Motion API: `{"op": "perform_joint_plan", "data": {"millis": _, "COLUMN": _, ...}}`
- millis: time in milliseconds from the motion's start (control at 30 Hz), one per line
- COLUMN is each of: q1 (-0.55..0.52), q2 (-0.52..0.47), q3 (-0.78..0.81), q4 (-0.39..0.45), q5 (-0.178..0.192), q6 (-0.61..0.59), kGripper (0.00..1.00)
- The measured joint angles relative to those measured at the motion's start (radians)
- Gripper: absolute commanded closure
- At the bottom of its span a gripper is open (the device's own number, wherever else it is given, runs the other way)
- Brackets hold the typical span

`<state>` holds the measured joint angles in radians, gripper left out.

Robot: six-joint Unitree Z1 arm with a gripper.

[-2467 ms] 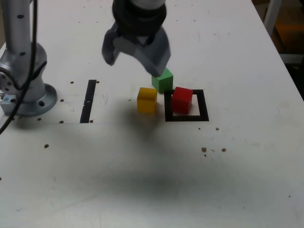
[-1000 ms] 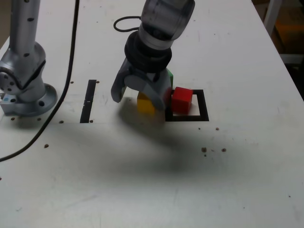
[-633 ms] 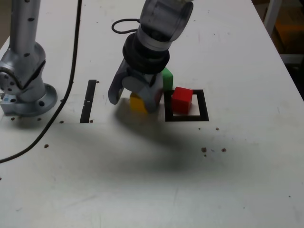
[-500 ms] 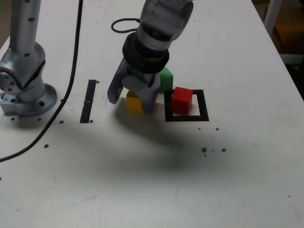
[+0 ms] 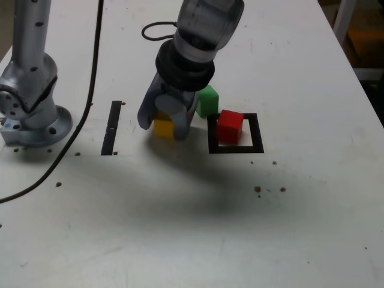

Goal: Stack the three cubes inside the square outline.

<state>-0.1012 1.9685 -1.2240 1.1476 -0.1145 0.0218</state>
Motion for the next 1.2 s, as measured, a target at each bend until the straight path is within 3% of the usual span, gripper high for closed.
{"op": "perform_joint_plan", "data": {"millis": 167, "q1": 0.0, "q2": -0.045, "q3": -0.06, "q4": 0.095, "q5": 0.031, "q6": -0.018, "kGripper": 0.78}}
{"op": "perform_joint_plan", "data": {"millis": 300, "q1": -0.015, "q2": -0.064, "q3": -0.186, "q4": 0.225, "q5": 0.088, "q6": -0.058, "kGripper": 0.78}}
{"op": "perform_joint_plan", "data": {"millis": 400, "q1": -0.027, "q2": -0.061, "q3": -0.284, "q4": 0.31, "q5": 0.095, "q6": -0.061, "kGripper": 0.78}}
{"op": "perform_joint_plan", "data": {"millis": 767, "q1": -0.079, "q2": 0.06, "q3": -0.561, "q4": 0.368, "q5": 0.122, "q6": -0.056, "kGripper": 0.78}}
{"op": "perform_joint_plan", "data": {"millis": 1200, "q1": -0.083, "q2": 0.194, "q3": -0.658, "q4": 0.387, "q5": 0.12, "q6": -0.015, "kGripper": 0.78}}
